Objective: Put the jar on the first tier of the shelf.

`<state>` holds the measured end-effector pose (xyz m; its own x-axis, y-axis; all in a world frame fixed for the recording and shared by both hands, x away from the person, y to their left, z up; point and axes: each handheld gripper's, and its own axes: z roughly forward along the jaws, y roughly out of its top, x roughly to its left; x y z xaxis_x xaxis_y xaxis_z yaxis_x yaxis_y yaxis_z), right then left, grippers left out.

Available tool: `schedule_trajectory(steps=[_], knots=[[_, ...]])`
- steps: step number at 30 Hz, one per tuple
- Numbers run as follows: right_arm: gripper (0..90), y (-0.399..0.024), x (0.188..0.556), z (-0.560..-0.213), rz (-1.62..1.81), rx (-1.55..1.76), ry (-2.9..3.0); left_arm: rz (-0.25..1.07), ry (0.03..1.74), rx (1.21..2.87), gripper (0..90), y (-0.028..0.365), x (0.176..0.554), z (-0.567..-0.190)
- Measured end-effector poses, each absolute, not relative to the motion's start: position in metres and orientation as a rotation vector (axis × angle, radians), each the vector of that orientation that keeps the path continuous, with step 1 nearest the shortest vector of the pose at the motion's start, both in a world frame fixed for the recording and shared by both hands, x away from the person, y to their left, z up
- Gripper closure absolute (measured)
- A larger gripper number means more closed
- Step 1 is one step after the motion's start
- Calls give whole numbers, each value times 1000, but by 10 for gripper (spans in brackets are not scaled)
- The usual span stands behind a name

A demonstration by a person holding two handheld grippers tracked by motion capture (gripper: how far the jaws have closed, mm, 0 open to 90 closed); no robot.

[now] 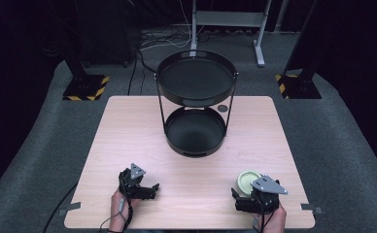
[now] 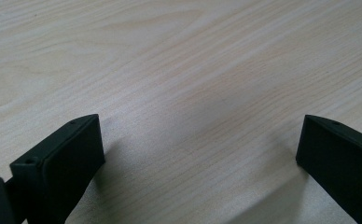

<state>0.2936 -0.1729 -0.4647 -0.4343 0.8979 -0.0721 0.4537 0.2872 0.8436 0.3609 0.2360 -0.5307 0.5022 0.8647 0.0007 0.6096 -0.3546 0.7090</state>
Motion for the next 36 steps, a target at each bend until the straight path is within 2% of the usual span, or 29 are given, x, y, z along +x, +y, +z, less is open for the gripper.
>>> schedule_trajectory(steps=[5,9,12,36], knots=[[0,-172,294,-465,1043,1211,2010,501,1203,2091,3,236,361,-531],[82,-173,295,-466,1041,1210,2029,502,1201,2095,4,236,361,-531],[98,-175,294,-466,1068,1223,2026,501,1204,2090,4,236,361,-531],[108,-178,289,-457,1133,1207,2012,500,1203,2092,4,236,361,-531]])
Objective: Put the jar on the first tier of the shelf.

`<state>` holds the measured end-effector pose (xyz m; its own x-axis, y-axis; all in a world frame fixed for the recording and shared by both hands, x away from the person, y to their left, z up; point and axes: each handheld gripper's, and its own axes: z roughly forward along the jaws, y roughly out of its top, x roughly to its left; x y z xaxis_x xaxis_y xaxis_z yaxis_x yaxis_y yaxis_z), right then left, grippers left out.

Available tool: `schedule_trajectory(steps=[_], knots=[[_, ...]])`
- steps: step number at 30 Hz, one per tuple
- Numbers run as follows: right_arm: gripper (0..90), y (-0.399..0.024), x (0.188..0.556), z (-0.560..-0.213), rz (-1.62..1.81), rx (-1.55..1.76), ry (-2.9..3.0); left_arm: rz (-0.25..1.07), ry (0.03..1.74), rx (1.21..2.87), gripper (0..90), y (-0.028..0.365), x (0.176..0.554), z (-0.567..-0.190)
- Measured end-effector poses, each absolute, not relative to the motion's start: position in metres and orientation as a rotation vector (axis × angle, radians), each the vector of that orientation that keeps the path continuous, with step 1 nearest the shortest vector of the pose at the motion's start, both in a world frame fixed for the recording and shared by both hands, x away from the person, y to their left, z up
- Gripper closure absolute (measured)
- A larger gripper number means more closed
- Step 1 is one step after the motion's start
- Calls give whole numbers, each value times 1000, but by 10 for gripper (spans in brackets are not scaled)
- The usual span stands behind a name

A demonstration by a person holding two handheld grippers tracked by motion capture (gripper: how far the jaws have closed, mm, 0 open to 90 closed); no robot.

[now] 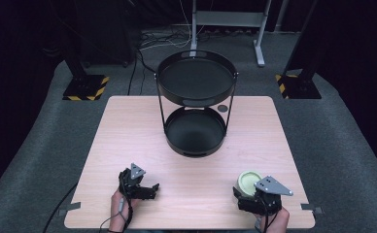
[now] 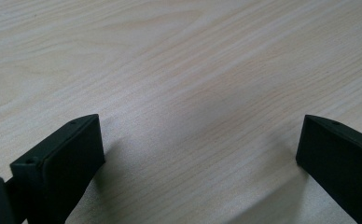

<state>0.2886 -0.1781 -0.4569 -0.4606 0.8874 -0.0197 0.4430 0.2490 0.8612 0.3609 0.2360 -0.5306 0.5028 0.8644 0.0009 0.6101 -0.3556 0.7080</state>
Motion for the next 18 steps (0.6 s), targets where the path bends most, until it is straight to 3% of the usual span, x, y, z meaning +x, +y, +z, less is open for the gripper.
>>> schedule_trajectory(steps=[18], knots=[[108,-173,295,-445,1135,1177,2032,501,1203,2091,4,236,361,-531]])
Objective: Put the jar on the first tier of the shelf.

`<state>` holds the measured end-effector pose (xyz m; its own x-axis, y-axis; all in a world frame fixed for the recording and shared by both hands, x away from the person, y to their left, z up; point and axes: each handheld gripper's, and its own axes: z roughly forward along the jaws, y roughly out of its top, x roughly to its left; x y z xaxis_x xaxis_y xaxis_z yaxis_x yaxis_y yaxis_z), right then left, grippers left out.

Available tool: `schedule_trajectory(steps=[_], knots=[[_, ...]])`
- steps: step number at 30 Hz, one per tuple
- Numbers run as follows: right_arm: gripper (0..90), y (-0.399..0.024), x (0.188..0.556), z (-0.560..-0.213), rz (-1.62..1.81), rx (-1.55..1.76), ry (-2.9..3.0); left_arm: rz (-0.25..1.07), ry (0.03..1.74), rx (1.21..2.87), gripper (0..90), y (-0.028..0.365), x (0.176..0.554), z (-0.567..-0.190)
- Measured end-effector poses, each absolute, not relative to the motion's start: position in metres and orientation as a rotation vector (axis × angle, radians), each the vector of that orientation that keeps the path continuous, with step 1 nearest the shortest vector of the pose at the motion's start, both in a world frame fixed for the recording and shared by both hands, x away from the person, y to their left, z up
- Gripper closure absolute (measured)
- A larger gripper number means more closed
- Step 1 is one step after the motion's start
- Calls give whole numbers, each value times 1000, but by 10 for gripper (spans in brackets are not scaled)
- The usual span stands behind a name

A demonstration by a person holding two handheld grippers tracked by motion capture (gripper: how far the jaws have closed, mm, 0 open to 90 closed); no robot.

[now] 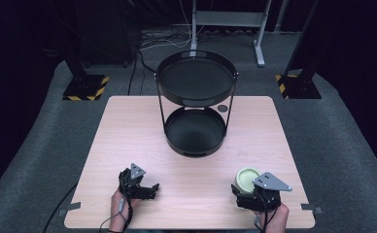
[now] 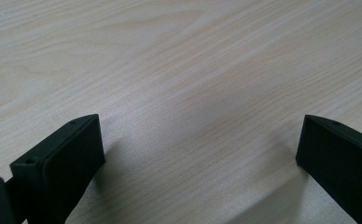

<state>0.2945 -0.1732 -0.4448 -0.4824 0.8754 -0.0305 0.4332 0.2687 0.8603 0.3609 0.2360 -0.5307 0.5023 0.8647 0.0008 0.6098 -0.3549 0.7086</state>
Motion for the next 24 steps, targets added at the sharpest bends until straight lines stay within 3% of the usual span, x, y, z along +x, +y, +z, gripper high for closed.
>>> schedule_trajectory(steps=[24], knots=[[109,-166,316,-434,1154,1142,2060,501,1202,2094,4,236,361,-531]])
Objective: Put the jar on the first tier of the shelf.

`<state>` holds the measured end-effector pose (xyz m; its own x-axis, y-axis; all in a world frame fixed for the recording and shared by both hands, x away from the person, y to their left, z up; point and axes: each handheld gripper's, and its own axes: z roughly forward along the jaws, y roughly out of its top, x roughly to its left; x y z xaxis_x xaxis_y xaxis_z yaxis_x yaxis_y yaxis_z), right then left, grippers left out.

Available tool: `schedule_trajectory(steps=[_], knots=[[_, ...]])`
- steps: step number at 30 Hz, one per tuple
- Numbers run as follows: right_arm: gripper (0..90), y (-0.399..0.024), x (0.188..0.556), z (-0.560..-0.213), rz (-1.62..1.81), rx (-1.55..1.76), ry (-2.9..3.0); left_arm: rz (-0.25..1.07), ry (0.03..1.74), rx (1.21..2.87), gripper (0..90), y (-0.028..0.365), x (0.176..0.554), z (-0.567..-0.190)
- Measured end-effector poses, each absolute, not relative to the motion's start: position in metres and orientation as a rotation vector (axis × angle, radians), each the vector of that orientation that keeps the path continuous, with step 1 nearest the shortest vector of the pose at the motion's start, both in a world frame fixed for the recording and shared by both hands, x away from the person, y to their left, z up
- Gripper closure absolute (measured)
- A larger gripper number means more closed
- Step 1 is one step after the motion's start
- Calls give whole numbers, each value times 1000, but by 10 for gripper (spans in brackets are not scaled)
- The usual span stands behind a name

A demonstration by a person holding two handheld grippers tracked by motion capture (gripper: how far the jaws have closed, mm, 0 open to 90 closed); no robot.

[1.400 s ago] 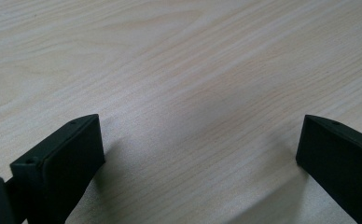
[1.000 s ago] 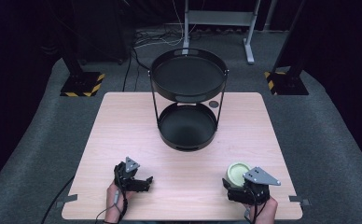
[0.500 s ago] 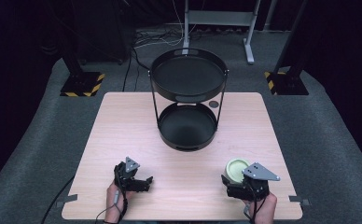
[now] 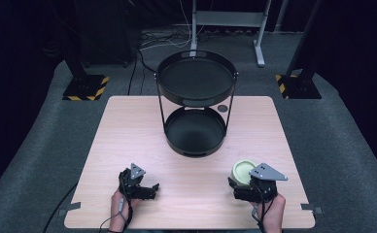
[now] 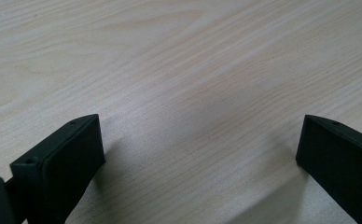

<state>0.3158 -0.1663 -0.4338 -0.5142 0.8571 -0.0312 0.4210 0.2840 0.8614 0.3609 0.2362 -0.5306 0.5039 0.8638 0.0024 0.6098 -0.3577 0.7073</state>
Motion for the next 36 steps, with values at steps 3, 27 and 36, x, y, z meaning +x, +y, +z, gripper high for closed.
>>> schedule_trajectory(steps=[3,27,36], knots=[[109,-166,318,-433,1169,1140,2061,501,1204,2090,4,236,361,-531],[110,-159,346,-416,1184,1112,2071,501,1205,2087,4,236,361,-531],[110,-153,357,-412,1186,1100,2079,501,1202,2094,4,236,361,-531]])
